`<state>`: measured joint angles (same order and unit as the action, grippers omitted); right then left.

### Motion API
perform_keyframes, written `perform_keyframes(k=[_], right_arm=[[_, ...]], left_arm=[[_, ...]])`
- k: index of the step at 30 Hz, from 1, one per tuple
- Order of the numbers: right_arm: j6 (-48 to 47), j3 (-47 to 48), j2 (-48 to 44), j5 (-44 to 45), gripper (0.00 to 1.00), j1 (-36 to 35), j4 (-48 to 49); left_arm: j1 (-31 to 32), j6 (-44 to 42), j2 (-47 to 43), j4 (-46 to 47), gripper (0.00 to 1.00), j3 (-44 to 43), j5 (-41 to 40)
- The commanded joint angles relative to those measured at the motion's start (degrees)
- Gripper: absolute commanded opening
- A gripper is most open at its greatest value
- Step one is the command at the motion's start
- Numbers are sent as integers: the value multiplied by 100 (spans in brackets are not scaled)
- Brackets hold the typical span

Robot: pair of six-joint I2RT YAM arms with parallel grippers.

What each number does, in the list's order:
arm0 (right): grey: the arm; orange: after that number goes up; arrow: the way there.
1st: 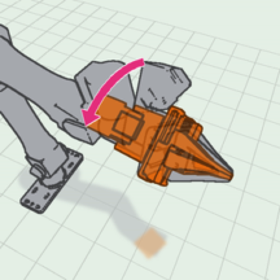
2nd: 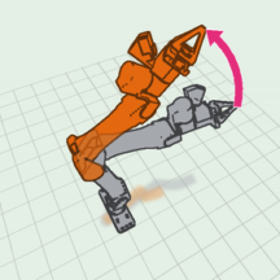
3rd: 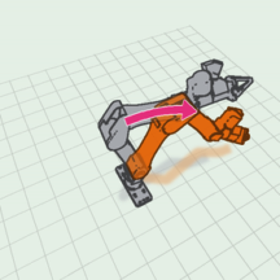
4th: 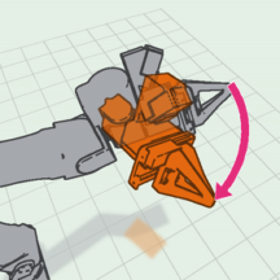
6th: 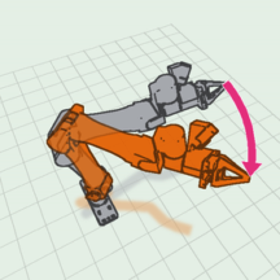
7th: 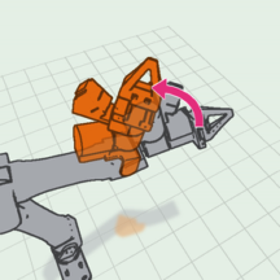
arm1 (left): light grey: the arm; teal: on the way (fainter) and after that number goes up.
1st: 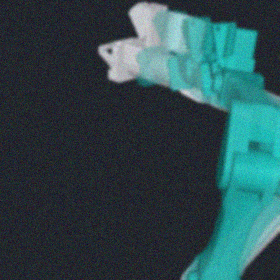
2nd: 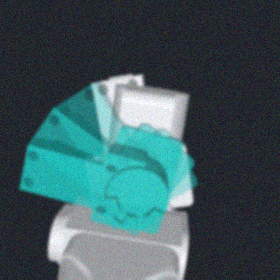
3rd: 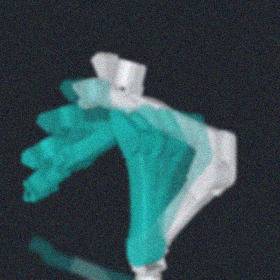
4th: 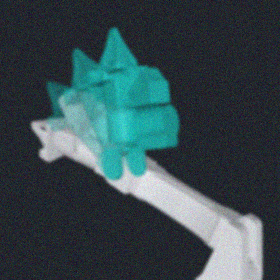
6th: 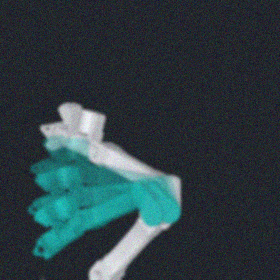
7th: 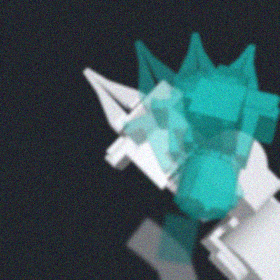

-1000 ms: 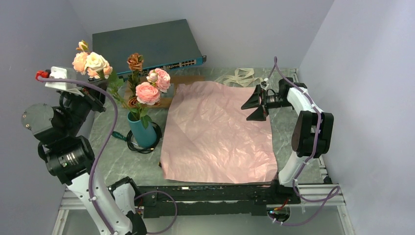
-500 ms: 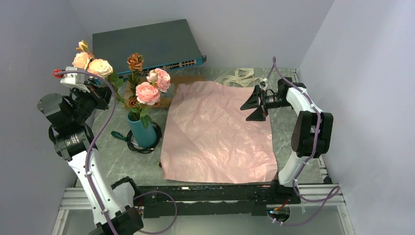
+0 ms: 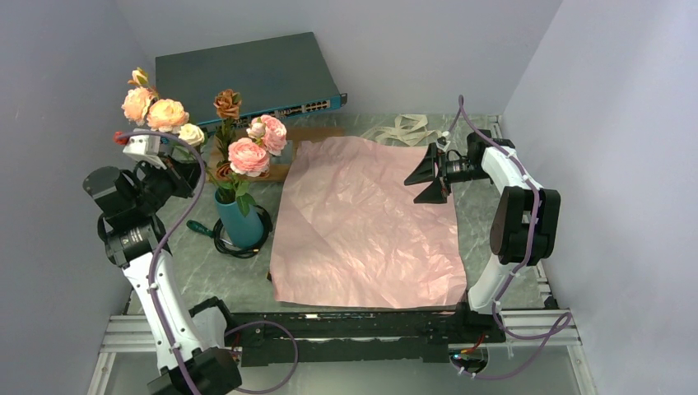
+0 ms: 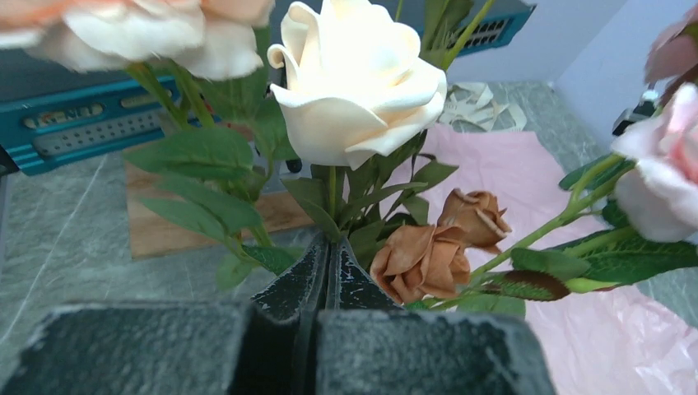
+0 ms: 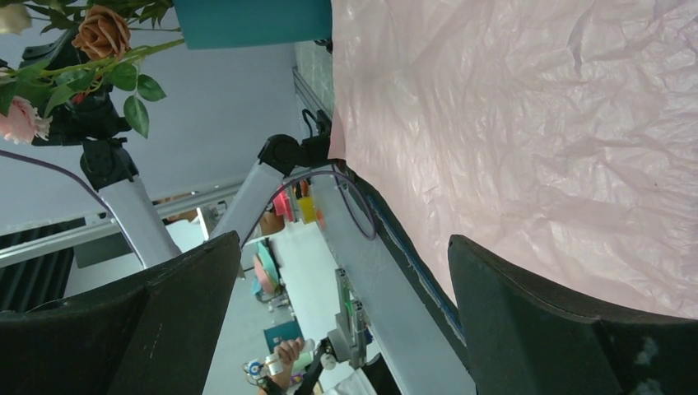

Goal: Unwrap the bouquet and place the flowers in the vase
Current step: Insert the fake flower into the vase.

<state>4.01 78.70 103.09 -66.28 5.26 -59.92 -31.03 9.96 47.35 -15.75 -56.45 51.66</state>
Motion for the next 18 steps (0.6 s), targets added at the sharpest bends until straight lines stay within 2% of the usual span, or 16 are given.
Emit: perform_keyframes(k=[1, 3, 7, 11, 18], right_arm=[[-210, 237, 8, 10, 100, 3, -82], [-233, 236, 3, 35, 100, 2, -90], [-210, 170, -37, 112, 100, 7, -50], [-161, 57, -84, 167, 100, 4, 50], [-103, 36, -72, 212, 100, 14, 95]], left_arm=[[152, -724, -46, -304, 0, 83, 187], [251, -1088, 32, -614, 0, 128, 163], [483, -1605, 170, -1098, 9, 110, -37], [630, -2032, 231, -1514, 13, 57, -234], [658, -2814, 329, -2651, 29, -296, -363]])
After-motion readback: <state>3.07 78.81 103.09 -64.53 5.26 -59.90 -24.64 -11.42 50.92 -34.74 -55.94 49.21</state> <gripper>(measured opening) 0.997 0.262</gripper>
